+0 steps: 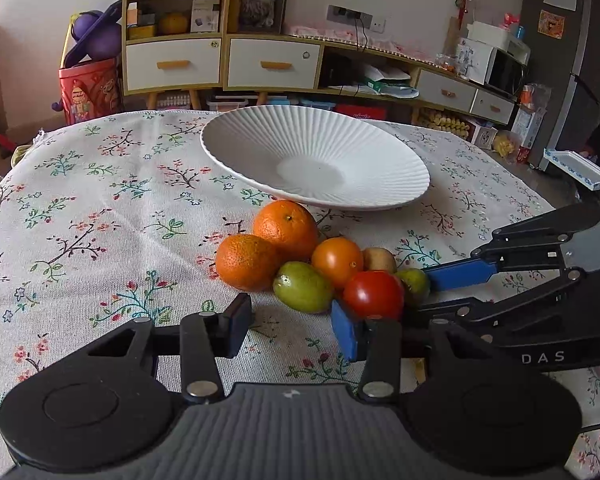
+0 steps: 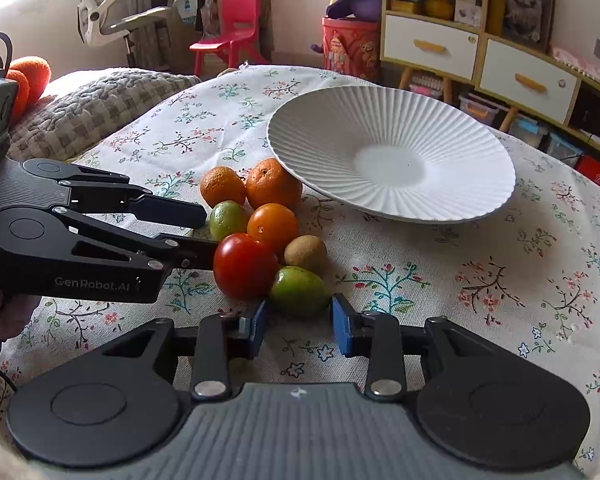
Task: Organize fruits
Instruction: 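Close the left tool on the large green lime while the right tool grasps the small lime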
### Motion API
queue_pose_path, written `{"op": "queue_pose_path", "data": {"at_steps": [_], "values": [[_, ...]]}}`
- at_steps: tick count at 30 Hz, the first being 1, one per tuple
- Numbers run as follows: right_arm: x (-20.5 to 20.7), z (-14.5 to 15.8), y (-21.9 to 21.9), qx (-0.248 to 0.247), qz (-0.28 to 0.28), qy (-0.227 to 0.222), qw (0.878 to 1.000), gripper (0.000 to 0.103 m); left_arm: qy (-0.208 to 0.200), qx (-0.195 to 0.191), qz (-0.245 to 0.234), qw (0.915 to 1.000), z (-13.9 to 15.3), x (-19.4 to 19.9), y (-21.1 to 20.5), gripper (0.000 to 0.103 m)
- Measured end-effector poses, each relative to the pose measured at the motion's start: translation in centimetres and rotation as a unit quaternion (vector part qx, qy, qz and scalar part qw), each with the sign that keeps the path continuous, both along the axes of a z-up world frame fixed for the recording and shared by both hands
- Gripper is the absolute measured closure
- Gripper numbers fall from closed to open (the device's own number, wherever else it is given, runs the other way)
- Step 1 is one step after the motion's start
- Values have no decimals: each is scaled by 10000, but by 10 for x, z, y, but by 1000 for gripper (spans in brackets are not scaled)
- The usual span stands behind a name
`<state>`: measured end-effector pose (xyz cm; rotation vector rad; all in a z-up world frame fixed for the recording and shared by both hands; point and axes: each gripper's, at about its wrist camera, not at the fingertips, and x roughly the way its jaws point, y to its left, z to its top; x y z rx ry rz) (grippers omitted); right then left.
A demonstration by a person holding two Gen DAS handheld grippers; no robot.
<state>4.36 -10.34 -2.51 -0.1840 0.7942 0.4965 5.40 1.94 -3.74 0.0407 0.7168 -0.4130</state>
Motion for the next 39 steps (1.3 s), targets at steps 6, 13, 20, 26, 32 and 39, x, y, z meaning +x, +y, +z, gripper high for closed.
{"op": "queue_pose_path", "data": {"at_steps": [6, 13, 20, 26, 32, 39], "values": [[0, 0, 2, -115, 140, -110, 9998, 70, -106, -69, -87, 9999, 0, 3, 1, 74], [2, 0, 2, -143, 237, -208, 9994, 72, -119, -213, -182, 9995, 0, 6, 3, 90], [4, 3, 0, -171, 103, -175, 9996, 72, 69, -427, -125, 9990, 1, 9, 5, 91], [8, 9, -8, -67, -77, -212, 9997, 73, 300, -789, 59, 9964, 6, 14, 9, 89], [8, 10, -7, -6, -120, -235, 9997, 73, 760, -870, 480, 9921, 6, 25, 1, 88], [9, 11, -9, -34, -185, -229, 9996, 73, 839, -693, 707, 9915, 11, 25, -6, 90]]}}
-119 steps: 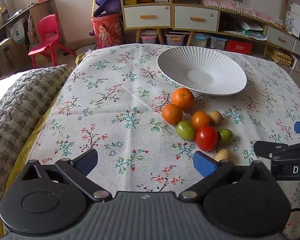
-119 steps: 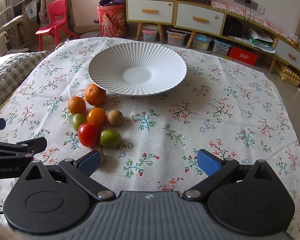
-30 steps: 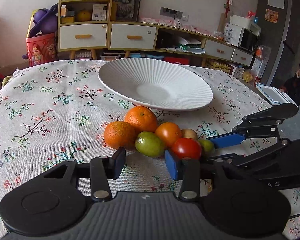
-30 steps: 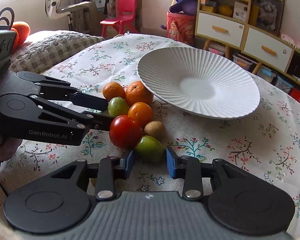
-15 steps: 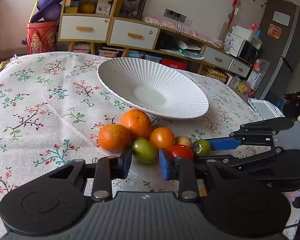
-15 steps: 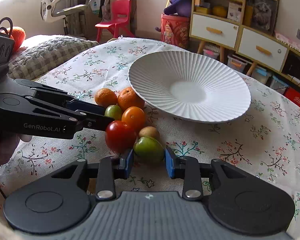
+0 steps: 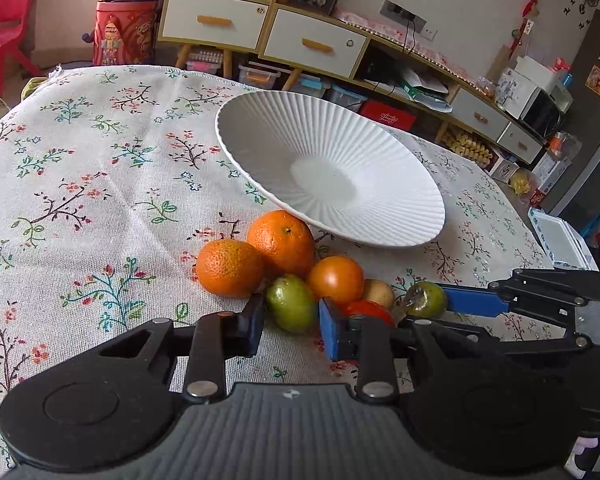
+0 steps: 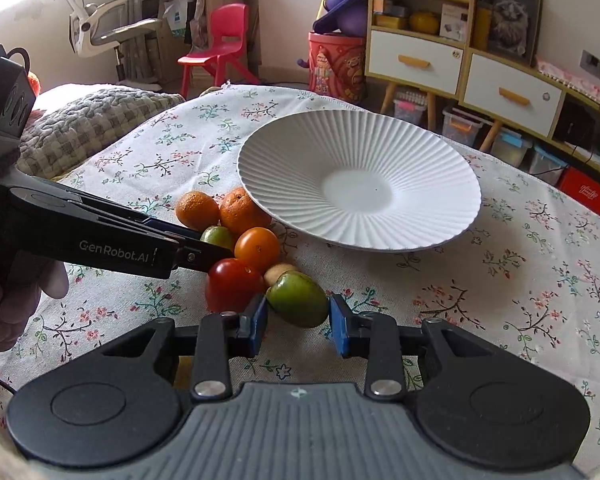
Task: Organize fruits
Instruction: 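Close the left tool on the large green lime while the right tool grasps the small lime, then carry both limes over the white plate and open both tools to drop them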
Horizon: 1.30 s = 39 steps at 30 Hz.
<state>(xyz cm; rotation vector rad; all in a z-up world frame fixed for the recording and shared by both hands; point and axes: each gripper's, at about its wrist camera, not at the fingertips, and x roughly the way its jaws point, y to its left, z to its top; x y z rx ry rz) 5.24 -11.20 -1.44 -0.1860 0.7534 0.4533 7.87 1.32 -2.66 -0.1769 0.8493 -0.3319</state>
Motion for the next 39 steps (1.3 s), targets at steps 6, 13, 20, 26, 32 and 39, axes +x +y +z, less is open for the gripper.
{"op": "queue_pose_path", "data": {"at_steps": [6, 13, 20, 26, 32, 39], "values": [[3, 9, -6, 77, -61, -119, 9999, 73, -66, 63, -21, 10000, 15, -8, 1, 90], [21, 19, -13, 166, -333, -295, 9989, 73, -431, 141, -96, 9989, 39, -6, -6, 90], [49, 22, -23, 224, -676, -365, 9968, 73, -723, 491, -278, 9958, 48, 23, -26, 90], [73, 15, -25, 268, -787, -244, 9962, 73, -770, 831, -485, 9924, 36, 52, -43, 90], [82, 8, -23, 170, -792, -153, 9966, 73, -703, 1099, -665, 9892, 20, 67, -60, 89], [82, 5, -25, 129, -744, -53, 9971, 73, -627, 1277, -810, 9865, 9, 70, -67, 92]]}}
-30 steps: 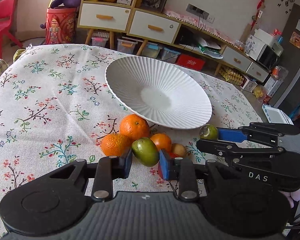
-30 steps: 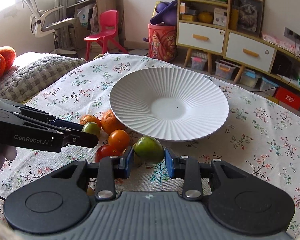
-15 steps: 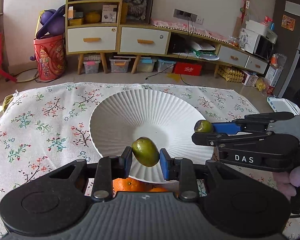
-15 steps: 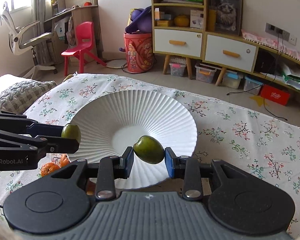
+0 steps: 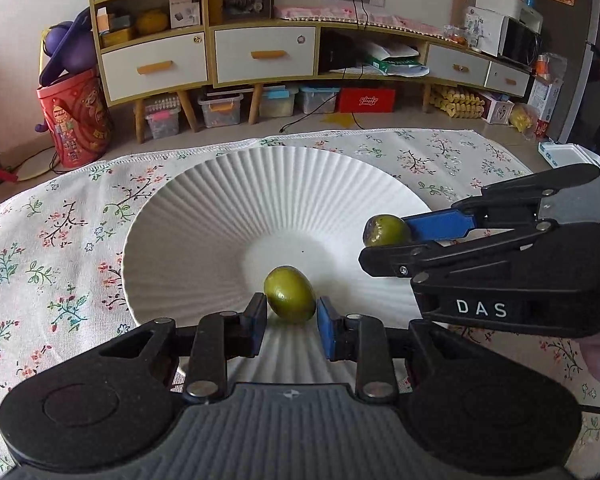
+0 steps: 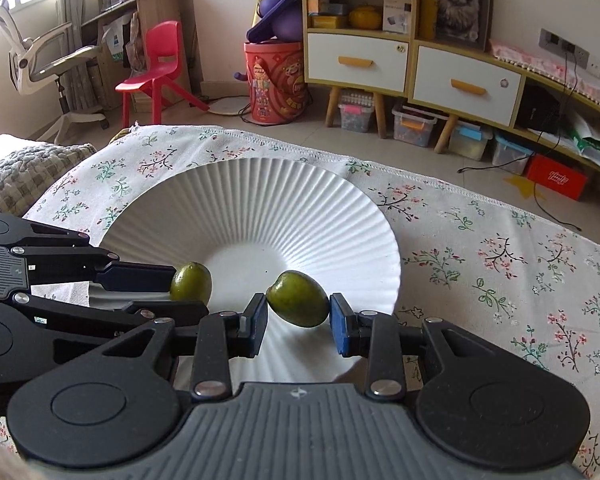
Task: Organize fruits
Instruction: 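Carry both limes over the white plate and open both tools to drop them, then move both open tools back toward the remaining fruit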
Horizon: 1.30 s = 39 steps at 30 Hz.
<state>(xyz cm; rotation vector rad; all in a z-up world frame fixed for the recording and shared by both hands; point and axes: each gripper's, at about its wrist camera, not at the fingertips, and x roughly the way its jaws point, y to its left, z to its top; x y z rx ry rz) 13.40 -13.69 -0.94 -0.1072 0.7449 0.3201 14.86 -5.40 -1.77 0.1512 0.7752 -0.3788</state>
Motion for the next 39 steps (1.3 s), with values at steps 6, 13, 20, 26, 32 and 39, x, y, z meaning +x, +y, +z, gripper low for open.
{"op": "queue_pose_path", "data": {"at_steps": [6, 13, 20, 26, 32, 39], "values": [[0, 3, -1, 96, -26, 79, 9999, 72, -42, -57, 36, 10000, 5, -2, 2, 90], [-7, 17, -3, 168, -70, -52, 9998, 63, -93, -219, 61, 9997, 22, -15, 8, 77], [-21, 31, -4, 237, -134, -232, 9994, 46, -111, -353, 155, 9992, 34, -36, 23, 61], [-35, 34, -1, 133, -120, -357, 9992, 30, -126, -327, 261, 9990, 37, -54, 39, 47], [-52, 36, 4, 36, -130, -464, 9988, 16, -118, -417, 346, 9985, 39, -69, 52, 32], [-64, 38, 5, 54, -188, -559, 9982, 5, -139, -439, 344, 9983, 38, -86, 61, 22]]}}
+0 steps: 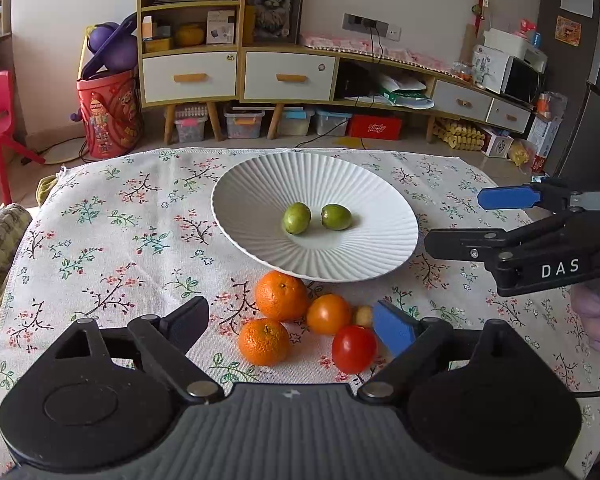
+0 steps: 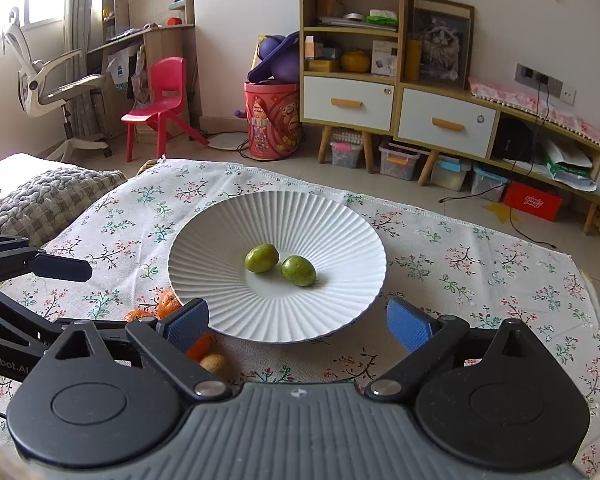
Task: Organize fruits
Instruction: 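Move both open tools back toward the remaining fruit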
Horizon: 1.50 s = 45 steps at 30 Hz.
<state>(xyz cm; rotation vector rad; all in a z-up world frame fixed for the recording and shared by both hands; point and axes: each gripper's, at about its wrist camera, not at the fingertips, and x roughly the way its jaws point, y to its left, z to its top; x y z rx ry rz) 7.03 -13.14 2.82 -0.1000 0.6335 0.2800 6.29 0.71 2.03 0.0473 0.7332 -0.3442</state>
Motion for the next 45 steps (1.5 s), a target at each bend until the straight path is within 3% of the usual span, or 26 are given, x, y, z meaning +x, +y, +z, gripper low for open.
{"op": "queue_pose_path", "data": {"at_steps": [14, 23, 36, 45], "values": [[-33, -17, 9, -501, 407, -295, 9975, 1, 103, 107, 59, 9999, -25, -24, 20, 11], [-41, -35, 17, -409, 702, 91, 9967, 1, 133, 324, 91, 9993, -47, -21, 21, 11], [-24, -67, 7, -495, 439, 618, 9959, 1, 79, 586, 148, 9981, -65, -14, 21, 11], [-16, -70, 12, -312, 472, 591, 9966, 1, -53, 584, 86, 9982, -66, -10, 16, 11]]}}
